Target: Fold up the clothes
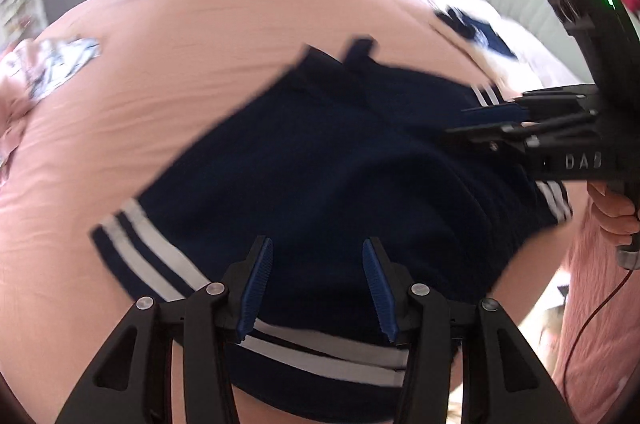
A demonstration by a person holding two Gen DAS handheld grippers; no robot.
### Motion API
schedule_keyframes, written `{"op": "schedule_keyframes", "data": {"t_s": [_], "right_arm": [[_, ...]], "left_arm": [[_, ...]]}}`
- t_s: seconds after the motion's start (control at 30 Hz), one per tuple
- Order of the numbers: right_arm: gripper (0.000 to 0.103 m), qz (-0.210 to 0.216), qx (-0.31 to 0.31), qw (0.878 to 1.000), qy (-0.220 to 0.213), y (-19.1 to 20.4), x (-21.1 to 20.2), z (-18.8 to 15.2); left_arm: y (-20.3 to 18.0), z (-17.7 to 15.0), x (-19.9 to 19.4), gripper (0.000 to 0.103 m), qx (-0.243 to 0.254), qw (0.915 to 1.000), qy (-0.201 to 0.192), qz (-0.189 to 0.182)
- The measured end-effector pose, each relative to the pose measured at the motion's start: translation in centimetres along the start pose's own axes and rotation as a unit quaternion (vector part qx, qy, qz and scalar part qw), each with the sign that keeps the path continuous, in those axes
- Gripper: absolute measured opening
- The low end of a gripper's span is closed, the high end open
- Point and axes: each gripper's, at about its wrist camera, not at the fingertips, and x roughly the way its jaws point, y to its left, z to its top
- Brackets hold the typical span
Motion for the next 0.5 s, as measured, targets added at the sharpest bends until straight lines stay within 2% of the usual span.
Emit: {"op": "schedule_keyframes", "data": {"t_s": [0.03,0.17,0.23,0.3,0.33,0.5], "right_arm": [[0.040,-0.008,0.010,1.000,0.007,-0.4,-0.1,-1.6],[0.040,-0.037,0.035,0.999,0.015,-2.6,-0.3,-7.2],[0.040,-0.050,0.039,0.998,0.006,-3.5,-1.4,-8.4],[0.040,-0.057,0.049,0.997,-0.003,-3.9,-2.4,-8.9],[0.040,-0.059,0.048,0.997,-0.007,-3.9,-2.7,-9.1],[0.040,-0.079,0.042,0.996,-0.018,-3.8,-3.7,-9.8]], "left_arm": [[-0.4,-0.4,0.1,0.044,0.012,0.9998,0.011,0.008],[-0.8,-0.9,-0.9,0.044,0.022,0.9989,0.016,0.038],[-1.0,-1.1,-1.4,0.044,0.026,0.9982,0.018,0.052],[-1.0,-1.2,-2.5,0.044,0.003,0.9998,-0.011,0.018],[-1.2,-1.0,-2.5,0.044,-0.004,0.9999,-0.012,0.010],[-4.3,-1.3,0.2,0.044,0.053,0.9968,0.052,0.031]]}}
